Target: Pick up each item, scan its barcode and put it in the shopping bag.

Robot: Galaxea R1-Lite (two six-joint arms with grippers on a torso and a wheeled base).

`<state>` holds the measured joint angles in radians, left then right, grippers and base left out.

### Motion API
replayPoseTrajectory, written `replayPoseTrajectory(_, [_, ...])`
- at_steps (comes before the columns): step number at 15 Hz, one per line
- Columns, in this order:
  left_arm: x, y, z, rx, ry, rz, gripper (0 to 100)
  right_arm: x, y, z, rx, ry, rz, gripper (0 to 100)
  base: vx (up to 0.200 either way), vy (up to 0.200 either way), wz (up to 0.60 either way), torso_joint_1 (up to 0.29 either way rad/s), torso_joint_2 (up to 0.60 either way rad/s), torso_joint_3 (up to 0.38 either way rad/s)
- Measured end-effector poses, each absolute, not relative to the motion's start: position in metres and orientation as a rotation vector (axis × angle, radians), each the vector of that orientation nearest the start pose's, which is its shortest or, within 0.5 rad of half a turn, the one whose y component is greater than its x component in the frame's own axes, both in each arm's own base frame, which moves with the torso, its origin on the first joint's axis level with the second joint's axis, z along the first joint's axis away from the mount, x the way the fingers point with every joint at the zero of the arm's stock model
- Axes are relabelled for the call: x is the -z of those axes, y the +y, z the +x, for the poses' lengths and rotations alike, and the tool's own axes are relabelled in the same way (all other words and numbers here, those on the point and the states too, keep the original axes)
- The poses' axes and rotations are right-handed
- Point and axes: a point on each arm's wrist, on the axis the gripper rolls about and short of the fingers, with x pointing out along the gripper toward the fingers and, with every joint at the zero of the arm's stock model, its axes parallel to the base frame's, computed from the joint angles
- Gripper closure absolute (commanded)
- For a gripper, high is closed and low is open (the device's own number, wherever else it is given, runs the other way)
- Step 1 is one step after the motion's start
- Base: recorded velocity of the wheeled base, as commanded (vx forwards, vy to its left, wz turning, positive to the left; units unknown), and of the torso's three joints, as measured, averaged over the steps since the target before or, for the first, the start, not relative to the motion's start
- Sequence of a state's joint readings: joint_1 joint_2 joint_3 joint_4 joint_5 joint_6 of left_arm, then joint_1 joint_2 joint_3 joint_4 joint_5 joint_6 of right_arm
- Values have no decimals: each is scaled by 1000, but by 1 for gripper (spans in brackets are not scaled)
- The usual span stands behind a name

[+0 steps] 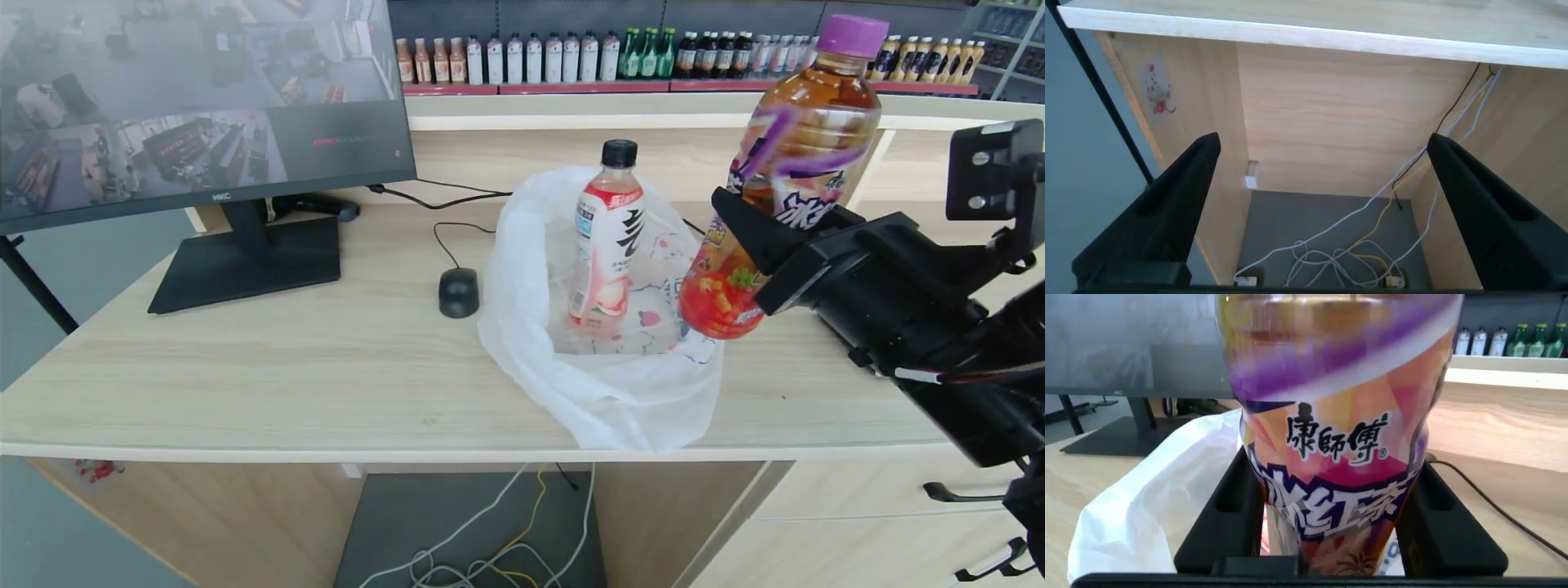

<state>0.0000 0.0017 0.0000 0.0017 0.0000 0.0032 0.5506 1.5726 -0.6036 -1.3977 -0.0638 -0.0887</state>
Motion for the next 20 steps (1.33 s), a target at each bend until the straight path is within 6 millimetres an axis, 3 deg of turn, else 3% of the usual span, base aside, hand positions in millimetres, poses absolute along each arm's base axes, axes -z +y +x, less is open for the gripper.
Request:
replayPoseTrajectory(6, [-75,0,-23,-1,3,2,0,-249,135,241,-421,-470,43,100,0,0,0,0,0,0])
replayPoseTrajectory(13, [-75,0,-23,0,3,2,0,-234,138,276,-378,-429,19,100,0,0,0,0,0,0])
replayPoseTrajectory(20, [-75,0,-23,0,3,1,0,-218,139,290,-394,-390,-9,100,0,0,0,0,0,0])
